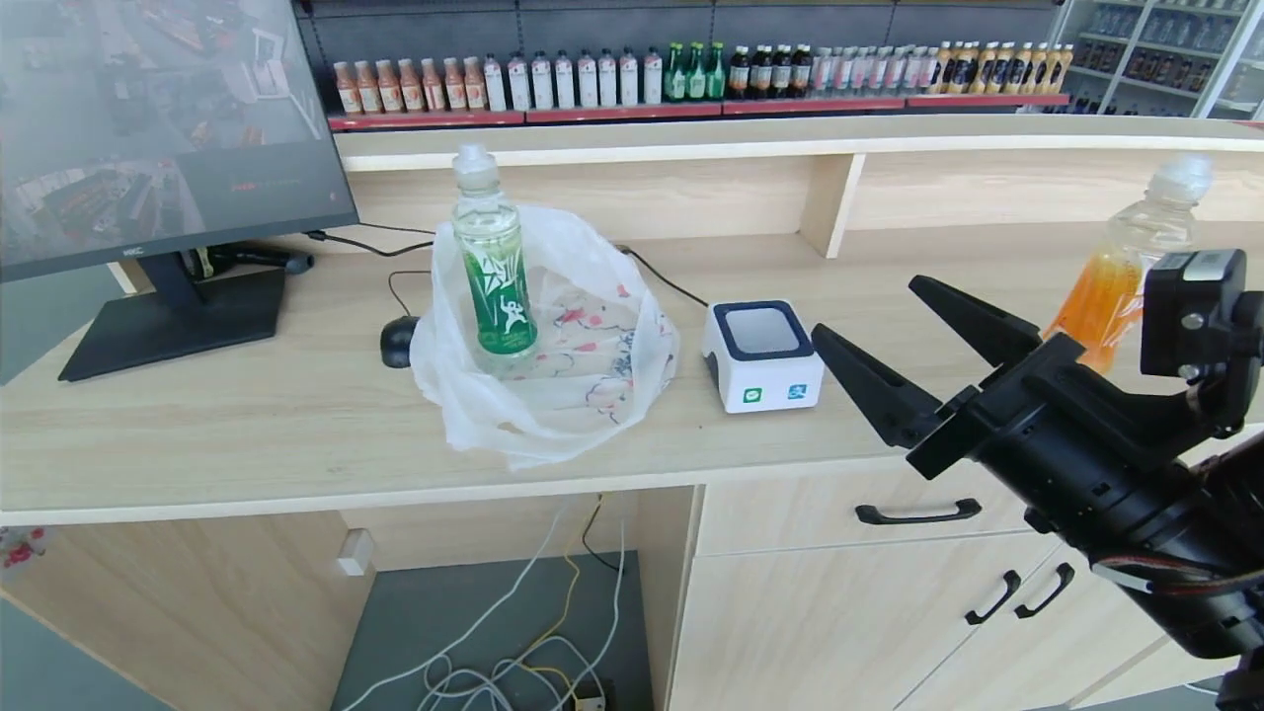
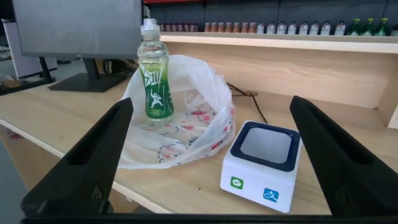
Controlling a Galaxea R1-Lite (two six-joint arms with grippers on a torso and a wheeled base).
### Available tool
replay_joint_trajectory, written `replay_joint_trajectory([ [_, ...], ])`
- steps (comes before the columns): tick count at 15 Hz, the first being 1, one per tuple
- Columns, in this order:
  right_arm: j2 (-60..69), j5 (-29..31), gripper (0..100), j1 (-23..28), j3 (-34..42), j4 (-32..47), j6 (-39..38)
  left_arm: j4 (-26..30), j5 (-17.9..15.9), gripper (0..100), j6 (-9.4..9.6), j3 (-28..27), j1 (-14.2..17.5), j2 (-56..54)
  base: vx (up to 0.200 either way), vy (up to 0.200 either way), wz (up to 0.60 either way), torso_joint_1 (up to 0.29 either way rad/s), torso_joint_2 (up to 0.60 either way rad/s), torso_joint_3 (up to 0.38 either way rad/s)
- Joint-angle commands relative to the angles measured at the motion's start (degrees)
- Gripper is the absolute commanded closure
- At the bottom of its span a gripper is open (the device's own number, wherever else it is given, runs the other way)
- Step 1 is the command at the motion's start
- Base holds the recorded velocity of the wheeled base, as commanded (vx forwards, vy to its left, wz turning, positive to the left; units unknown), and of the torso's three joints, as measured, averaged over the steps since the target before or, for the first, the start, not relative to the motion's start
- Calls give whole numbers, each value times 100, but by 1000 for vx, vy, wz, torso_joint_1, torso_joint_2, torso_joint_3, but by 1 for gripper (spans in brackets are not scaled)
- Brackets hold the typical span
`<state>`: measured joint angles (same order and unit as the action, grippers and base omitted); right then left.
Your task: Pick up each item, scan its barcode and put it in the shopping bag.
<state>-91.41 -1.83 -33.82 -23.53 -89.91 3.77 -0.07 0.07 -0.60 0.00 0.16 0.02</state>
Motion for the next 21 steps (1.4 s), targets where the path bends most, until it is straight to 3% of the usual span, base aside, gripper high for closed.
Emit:
replay_joint_trajectory([
  [1, -18, -2, 0, -2, -29, -9, 1, -1, 1, 0, -2, 0, 2, -2, 0, -200, 0, 2, 7, 2],
  [21, 26, -11, 0, 209, 50, -9, 10, -1, 1, 0, -11, 0, 2, -2, 0, -200, 30, 3, 2, 1],
])
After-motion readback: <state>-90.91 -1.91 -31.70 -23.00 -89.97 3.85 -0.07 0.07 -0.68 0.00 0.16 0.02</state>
